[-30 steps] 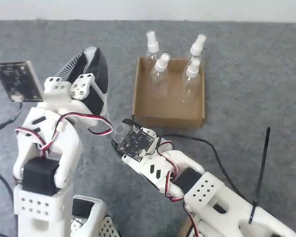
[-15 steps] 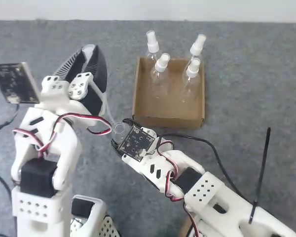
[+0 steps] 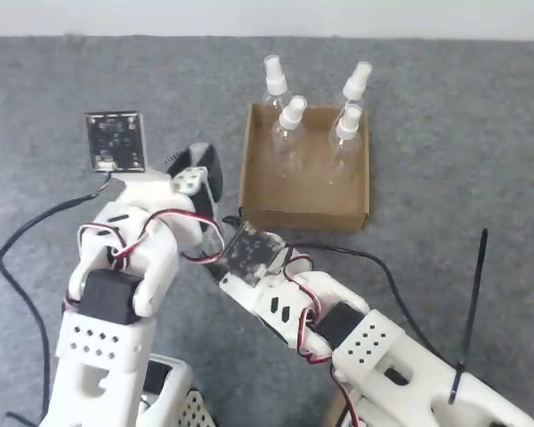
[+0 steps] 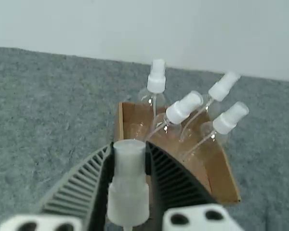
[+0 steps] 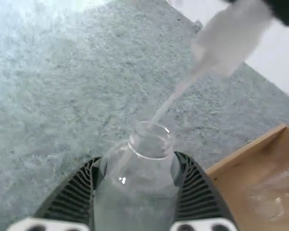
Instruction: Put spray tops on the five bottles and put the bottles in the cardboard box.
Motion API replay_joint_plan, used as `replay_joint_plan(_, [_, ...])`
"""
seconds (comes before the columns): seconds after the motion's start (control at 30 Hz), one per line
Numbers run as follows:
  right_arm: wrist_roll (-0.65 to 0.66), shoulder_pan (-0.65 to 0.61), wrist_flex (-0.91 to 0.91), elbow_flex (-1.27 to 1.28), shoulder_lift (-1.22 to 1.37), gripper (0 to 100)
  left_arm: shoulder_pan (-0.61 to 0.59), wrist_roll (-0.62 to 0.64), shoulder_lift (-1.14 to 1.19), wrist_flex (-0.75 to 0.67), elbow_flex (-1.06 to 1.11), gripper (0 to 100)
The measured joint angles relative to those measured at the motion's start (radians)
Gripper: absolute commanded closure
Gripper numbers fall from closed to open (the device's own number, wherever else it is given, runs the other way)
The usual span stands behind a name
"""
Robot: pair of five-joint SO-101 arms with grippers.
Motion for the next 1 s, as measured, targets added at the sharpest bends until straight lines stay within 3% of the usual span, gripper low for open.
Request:
replay_joint_plan(0.1, [-0.098,0.005,0.0,0.0,0.0,99.3,0.002,-0.018,0.0,0.031,0.003,99])
replay_joint_plan(0.33, [-0.193,0.064,0.0,0.002,0.0,99.3,0.011,-0.044,-0.008,0.063,0.003,99])
replay_joint_plan(0.6, [-0.206,0.072,0.074,-0.002,0.0,99.3,0.066,-0.115,0.0,0.072,0.066,99])
replay_joint_plan(1.0, [-0.184,0.072,0.101,-0.002,-0.025,99.3,0.072,-0.124,0.0,0.058,0.103,99])
